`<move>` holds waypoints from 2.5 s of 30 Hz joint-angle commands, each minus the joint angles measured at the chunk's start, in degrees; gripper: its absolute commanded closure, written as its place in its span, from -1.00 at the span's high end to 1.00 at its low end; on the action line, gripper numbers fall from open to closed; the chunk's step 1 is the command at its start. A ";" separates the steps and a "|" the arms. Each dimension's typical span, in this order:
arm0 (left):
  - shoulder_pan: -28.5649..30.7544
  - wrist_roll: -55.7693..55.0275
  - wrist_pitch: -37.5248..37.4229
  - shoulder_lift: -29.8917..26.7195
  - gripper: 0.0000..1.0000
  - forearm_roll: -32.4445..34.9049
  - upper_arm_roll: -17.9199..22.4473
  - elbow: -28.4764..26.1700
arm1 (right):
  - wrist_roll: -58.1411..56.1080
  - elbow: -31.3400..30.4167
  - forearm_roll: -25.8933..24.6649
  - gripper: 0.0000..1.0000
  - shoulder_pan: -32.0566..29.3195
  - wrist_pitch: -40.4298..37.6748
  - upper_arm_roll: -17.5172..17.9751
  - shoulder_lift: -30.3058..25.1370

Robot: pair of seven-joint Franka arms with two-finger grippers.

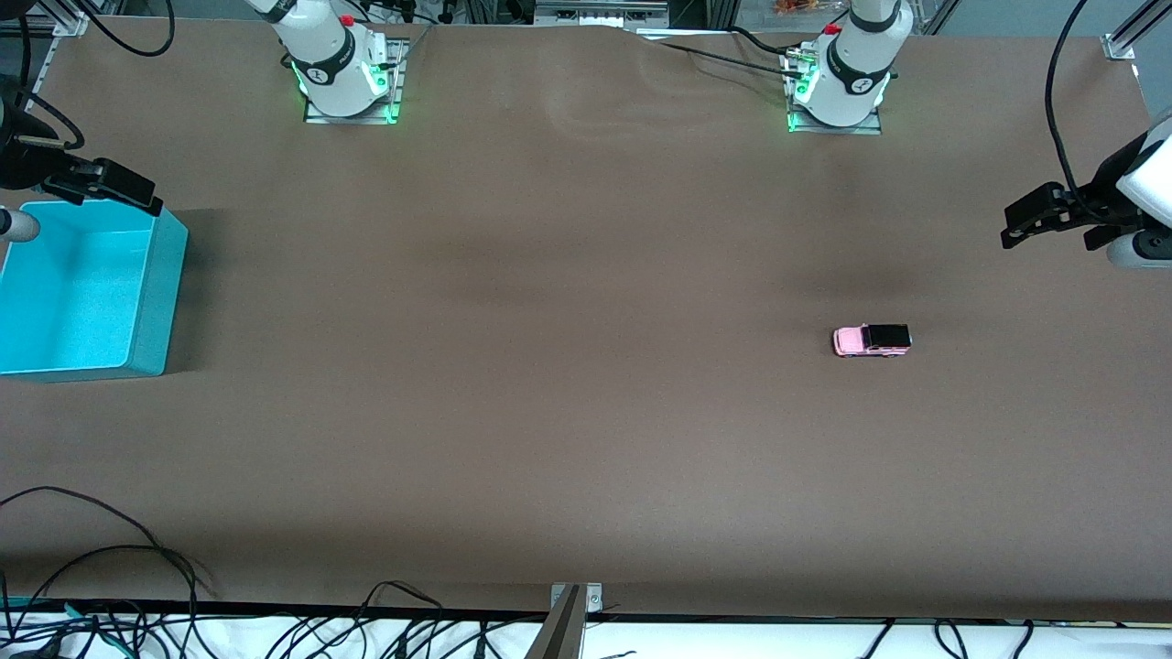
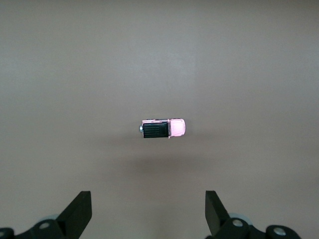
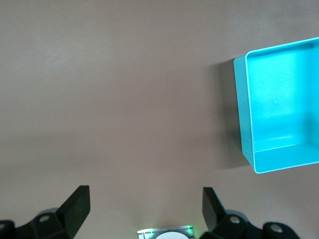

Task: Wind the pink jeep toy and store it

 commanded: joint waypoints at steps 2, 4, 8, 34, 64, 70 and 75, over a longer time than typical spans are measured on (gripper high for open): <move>-0.97 0.74 -1.50 0.66 1.00 1.33 0.72 1.84 | 0.47 0.81 0.67 1.00 0.13 -0.78 0.04 -1.13; -0.97 0.82 -1.50 0.66 1.00 1.33 0.72 1.75 | 0.39 1.07 0.76 1.00 0.13 -0.70 -0.04 -0.95; -0.97 0.83 -1.50 0.66 1.00 1.33 0.72 1.84 | -0.05 1.07 0.68 1.00 0.04 -0.61 -0.04 -0.86; -0.79 0.83 -1.41 0.75 1.00 1.33 0.80 1.49 | 0.47 1.16 1.03 1.00 0.13 -0.43 0.31 -0.86; -0.88 0.91 -1.32 0.75 1.00 0.71 0.80 1.14 | 0.38 1.16 1.03 1.00 0.22 -0.34 0.31 -0.78; -0.97 -3.03 -1.32 0.75 1.00 0.98 0.80 0.44 | 0.38 1.16 1.03 1.00 0.22 0.09 0.22 -0.78; -1.23 -5.68 -1.23 0.75 1.00 1.33 0.80 -0.80 | 0.38 1.16 1.03 1.00 0.22 0.09 0.22 -0.78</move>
